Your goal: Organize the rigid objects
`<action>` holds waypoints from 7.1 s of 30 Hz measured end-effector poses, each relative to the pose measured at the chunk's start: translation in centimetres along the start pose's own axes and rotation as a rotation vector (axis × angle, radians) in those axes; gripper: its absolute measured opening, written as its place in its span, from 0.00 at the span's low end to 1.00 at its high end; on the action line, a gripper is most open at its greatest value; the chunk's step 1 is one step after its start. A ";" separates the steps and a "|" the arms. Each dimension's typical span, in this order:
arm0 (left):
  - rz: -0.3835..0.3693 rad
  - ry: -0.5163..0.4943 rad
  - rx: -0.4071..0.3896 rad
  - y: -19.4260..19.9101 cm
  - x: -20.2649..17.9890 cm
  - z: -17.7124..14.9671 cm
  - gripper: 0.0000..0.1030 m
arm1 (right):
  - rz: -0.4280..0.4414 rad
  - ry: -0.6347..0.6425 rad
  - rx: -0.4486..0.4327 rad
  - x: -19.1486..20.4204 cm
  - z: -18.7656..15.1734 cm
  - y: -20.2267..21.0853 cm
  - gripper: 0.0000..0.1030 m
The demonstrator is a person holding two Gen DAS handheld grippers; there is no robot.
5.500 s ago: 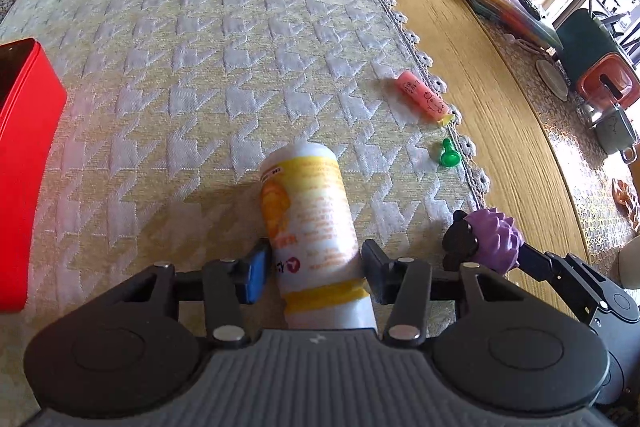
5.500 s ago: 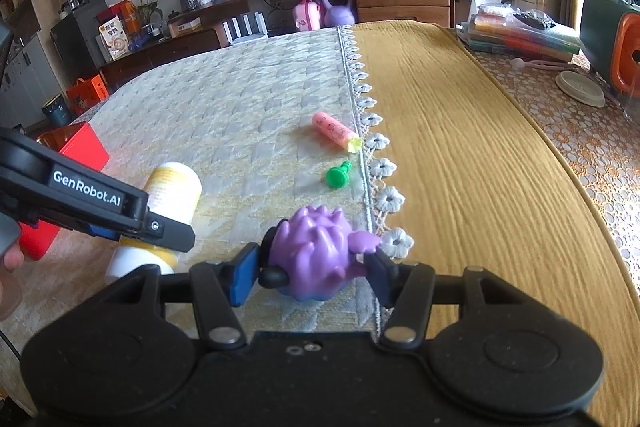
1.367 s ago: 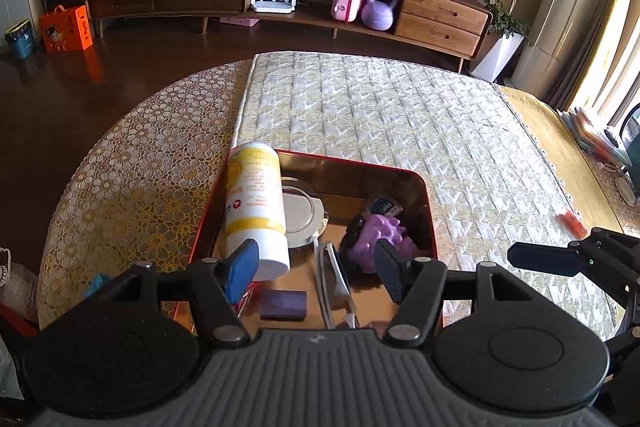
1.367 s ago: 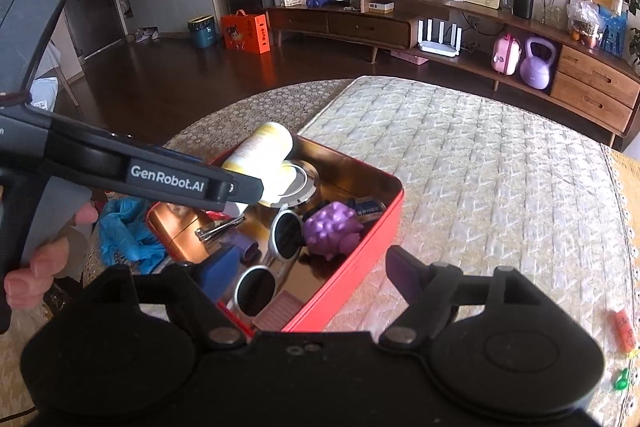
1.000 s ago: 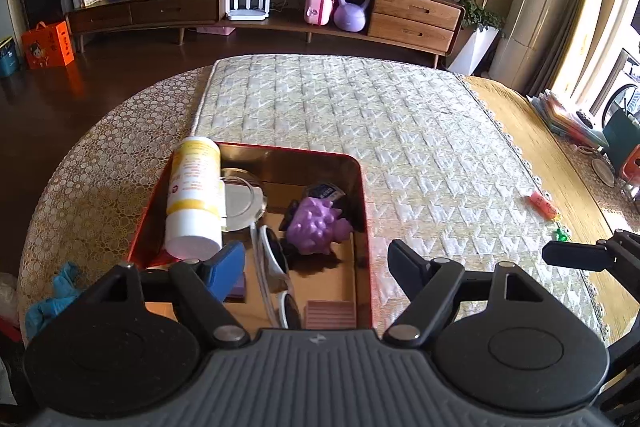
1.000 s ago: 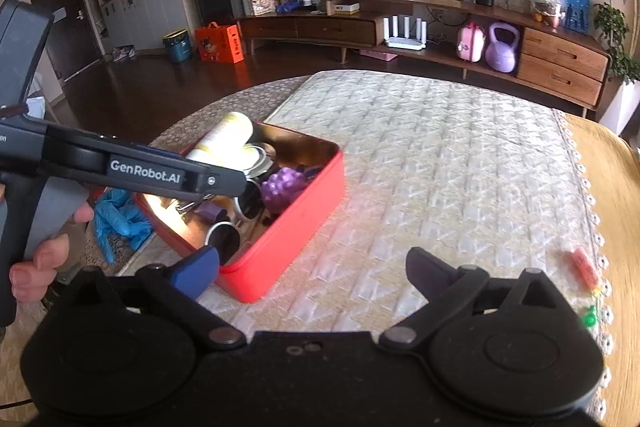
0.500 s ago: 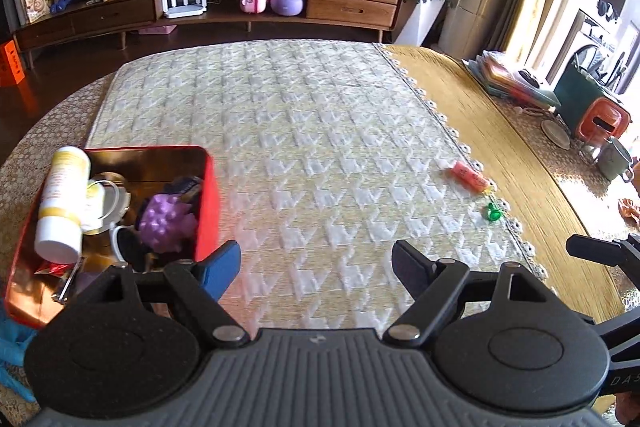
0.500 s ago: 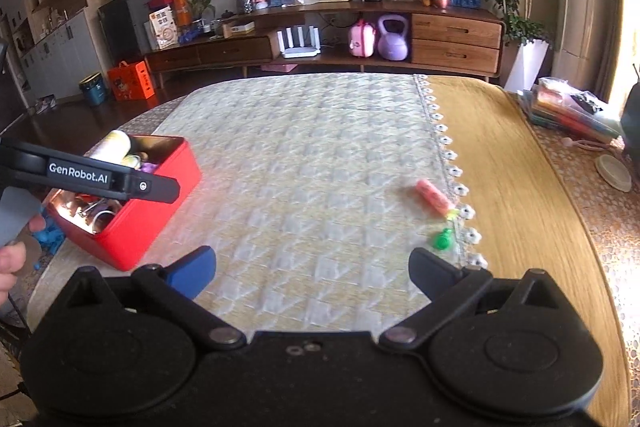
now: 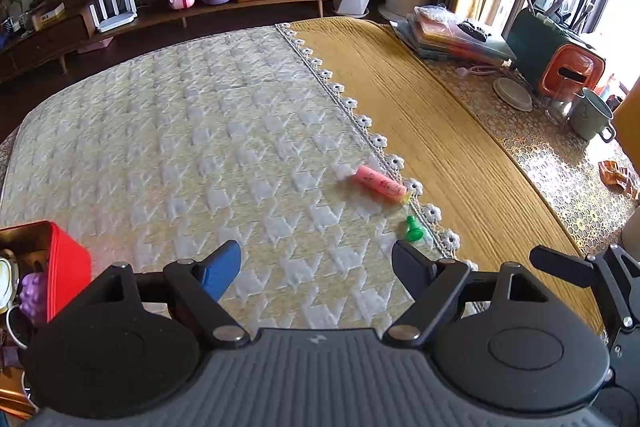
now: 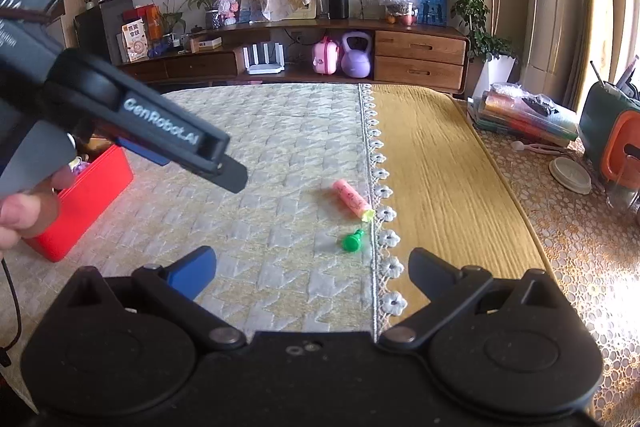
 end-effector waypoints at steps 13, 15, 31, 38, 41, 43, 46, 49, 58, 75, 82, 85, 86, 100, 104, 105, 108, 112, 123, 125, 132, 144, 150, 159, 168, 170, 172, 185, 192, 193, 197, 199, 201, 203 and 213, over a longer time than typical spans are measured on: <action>-0.030 0.099 0.138 -6.6 -4.6 3.9 0.80 | 0.025 -0.018 0.014 -3.0 -0.4 -2.9 0.82; -0.029 0.104 0.147 -7.5 -5.2 4.4 0.80 | 0.027 -0.026 0.023 -3.5 -0.7 -3.6 0.78; 0.001 0.078 0.200 -12.2 -8.0 5.1 0.71 | 0.055 0.024 0.060 -4.6 -0.2 -7.1 0.55; 0.033 0.035 0.160 -12.1 -8.6 5.1 0.52 | 0.041 0.027 0.068 -4.8 -0.1 -8.2 0.45; 0.055 0.017 0.144 -12.0 -8.6 5.0 0.39 | 0.031 0.029 0.068 -4.7 -0.1 -8.5 0.43; 0.061 0.009 0.137 -11.9 -8.4 4.9 0.33 | 0.024 0.027 0.069 -4.8 -0.1 -8.6 0.41; 0.061 0.013 0.134 -11.8 -8.0 4.9 0.25 | 0.016 0.028 0.067 -4.6 -0.2 -8.5 0.33; 0.069 0.011 0.131 -11.7 -7.5 4.8 0.16 | 0.005 0.029 0.072 -4.4 -0.2 -8.4 0.24; 0.053 0.012 0.111 -10.5 -5.6 4.1 0.15 | -0.017 -0.012 0.058 -4.6 -0.2 -7.6 0.13; 0.037 0.051 0.139 -4.7 1.2 -0.6 0.15 | 0.078 -0.070 0.046 0.2 0.3 -3.4 0.13; 0.049 0.085 0.153 -1.9 5.6 -3.4 0.15 | 0.136 -0.036 0.046 4.2 1.6 -2.3 0.13; 0.054 0.106 0.163 -0.9 7.9 -4.6 0.15 | 0.163 -0.018 0.048 6.2 2.3 -2.1 0.13; 0.056 0.115 0.163 -0.5 8.7 -4.9 0.15 | 0.171 -0.011 0.048 6.7 2.4 -2.1 0.13; 0.122 0.216 0.147 3.0 19.9 -8.9 0.15 | 0.284 0.105 0.076 15.8 5.4 -4.2 0.14; 0.138 0.250 0.155 3.2 22.7 -10.1 0.15 | 0.311 0.123 0.089 18.2 6.3 -5.9 0.14; 0.139 0.257 0.156 3.2 23.3 -10.3 0.15 | 0.315 0.131 0.091 18.8 6.5 -6.3 0.14; 0.154 0.281 0.149 3.5 24.8 -10.7 0.15 | 0.328 0.149 0.104 20.3 6.9 -7.5 0.13; 0.143 0.342 0.155 3.7 27.4 -11.3 0.15 | 0.337 0.180 0.114 21.9 7.0 -8.3 0.14; 0.214 0.288 0.201 3.7 31.6 -12.6 0.15 | 0.348 0.293 0.171 25.0 7.6 -11.5 0.14; 0.223 0.268 0.211 3.4 32.2 -12.5 0.15 | 0.339 0.318 0.186 25.4 7.4 -12.5 0.14; 0.215 0.193 0.250 0.7 30.9 -12.8 0.15 | 0.331 0.342 0.245 26.0 6.4 -15.8 0.14; 0.181 0.194 0.287 -2.4 29.9 -13.4 0.15 | 0.325 0.362 0.292 26.4 5.4 -17.5 0.16; 0.178 0.203 0.281 -2.7 30.1 -13.4 0.15 | 0.333 0.367 0.293 26.7 5.0 -17.4 0.19; 0.183 0.214 0.238 -2.0 29.6 -13.4 0.15 | 0.359 0.322 0.272 26.3 5.3 -15.3 0.28; 0.189 0.239 0.188 0.5 28.8 -13.2 0.28 | 0.375 0.283 0.240 25.9 5.8 -12.7 0.38; 0.197 0.243 0.172 1.3 28.4 -13.3 0.28 | 0.380 0.275 0.231 25.7 5.8 -12.0 0.40; 0.212 0.242 0.154 2.1 28.2 -13.3 0.28 | 0.384 0.271 0.222 25.5 5.8 -11.3 0.43; 0.291 0.224 -0.069 8.1 26.3 -13.9 0.78 | 0.405 0.214 0.127 23.7 6.3 -6.2 0.70; 0.302 0.224 -0.131 10.4 25.0 -14.7 0.80 | 0.416 0.181 0.070 22.7 6.1 -3.5 0.90; 0.300 0.226 -0.136 10.6 24.8 -14.8 0.81 | 0.417 0.176 0.060 22.5 6.1 -3.2 0.95; 0.307 0.235 -0.152 11.6 24.1 -15.6 0.86 | 0.422 0.142 0.021 21.7 6.0 -1.8 1.00; 0.343 0.217 -0.145 11.9 23.6 -15.8 0.97 | 0.419 0.127 0.016 21.3 5.9 -1.2 1.00; 0.387 0.200 -0.149 12.3 23.0 -16.0 1.00 | 0.407 0.135 0.001 21.1 5.5 -0.5 1.00; 0.384 0.192 -0.154 12.7 22.5 -16.2 1.00 | 0.394 0.140 -0.016 20.8 5.2 0.1 1.00; 0.308 0.251 -0.195 14.3 20.8 -16.9 1.00 | 0.365 0.080 -0.056 18.9 4.0 2.2 1.00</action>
Point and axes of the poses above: each gripper's, at about its wrist camera, not at the fingertips, and y roughly against the way its jaws point, x to its left, z to its top, the point moved 4 cm from there along -y, roughly the way its jaws point, and after that the axes turned 13 degrees about z, right-handed, at the moved point
